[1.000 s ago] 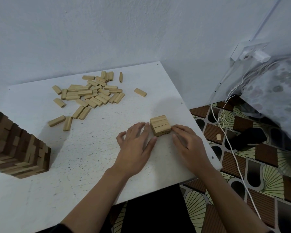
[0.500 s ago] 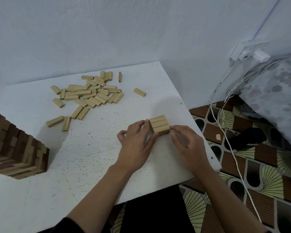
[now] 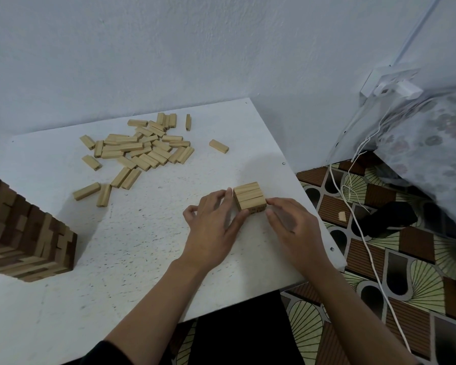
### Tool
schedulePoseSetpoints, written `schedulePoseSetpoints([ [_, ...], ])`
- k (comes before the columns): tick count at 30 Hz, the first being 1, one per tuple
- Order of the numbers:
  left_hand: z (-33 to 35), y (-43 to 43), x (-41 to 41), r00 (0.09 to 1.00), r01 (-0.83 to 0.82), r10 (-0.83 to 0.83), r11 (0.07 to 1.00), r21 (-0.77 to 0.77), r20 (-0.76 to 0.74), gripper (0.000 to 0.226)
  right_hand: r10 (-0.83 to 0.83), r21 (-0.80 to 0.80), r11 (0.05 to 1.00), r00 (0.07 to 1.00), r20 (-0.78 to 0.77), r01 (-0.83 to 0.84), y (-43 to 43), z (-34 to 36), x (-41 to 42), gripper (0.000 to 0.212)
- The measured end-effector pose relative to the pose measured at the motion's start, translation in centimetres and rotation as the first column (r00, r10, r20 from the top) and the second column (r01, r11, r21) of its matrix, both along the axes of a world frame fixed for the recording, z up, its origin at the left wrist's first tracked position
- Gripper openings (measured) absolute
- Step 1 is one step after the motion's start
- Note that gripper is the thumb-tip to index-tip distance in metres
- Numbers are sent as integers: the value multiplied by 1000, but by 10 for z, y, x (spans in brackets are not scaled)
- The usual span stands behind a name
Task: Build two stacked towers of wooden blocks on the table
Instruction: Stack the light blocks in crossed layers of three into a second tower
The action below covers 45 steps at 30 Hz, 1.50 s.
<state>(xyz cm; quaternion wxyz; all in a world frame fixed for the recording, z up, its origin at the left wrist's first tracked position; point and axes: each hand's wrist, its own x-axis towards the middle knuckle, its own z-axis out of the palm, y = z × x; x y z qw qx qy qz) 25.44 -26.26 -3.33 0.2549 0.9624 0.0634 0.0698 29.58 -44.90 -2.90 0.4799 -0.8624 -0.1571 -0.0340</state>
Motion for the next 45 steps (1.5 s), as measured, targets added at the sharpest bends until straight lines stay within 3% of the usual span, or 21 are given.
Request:
schedulePoseSetpoints([
  [11, 0, 6, -2, 1000, 26, -25, 996, -86, 8, 80, -50, 13, 999, 999, -1, 50, 5, 0, 3, 24],
  [30, 0, 12, -8, 995, 98, -99, 994, -50, -7, 77, -55, -28, 998, 998, 30, 56, 5, 0, 3, 21],
  [36, 5, 29, -23, 990, 134, -130, 986, -103, 49, 56, -51, -33, 998, 998, 23, 52, 5, 1, 5, 19],
  [40, 14, 63, -38, 985, -63, 73, 996, -68, 154, 36, -51, -20, 999, 999, 7, 51, 5, 1, 3, 18],
  [45, 26, 115, -50, 937, -341, 344, 939, -41, 64, 32, -89, 55, 995, 996, 25, 87, 2, 4, -8, 11],
])
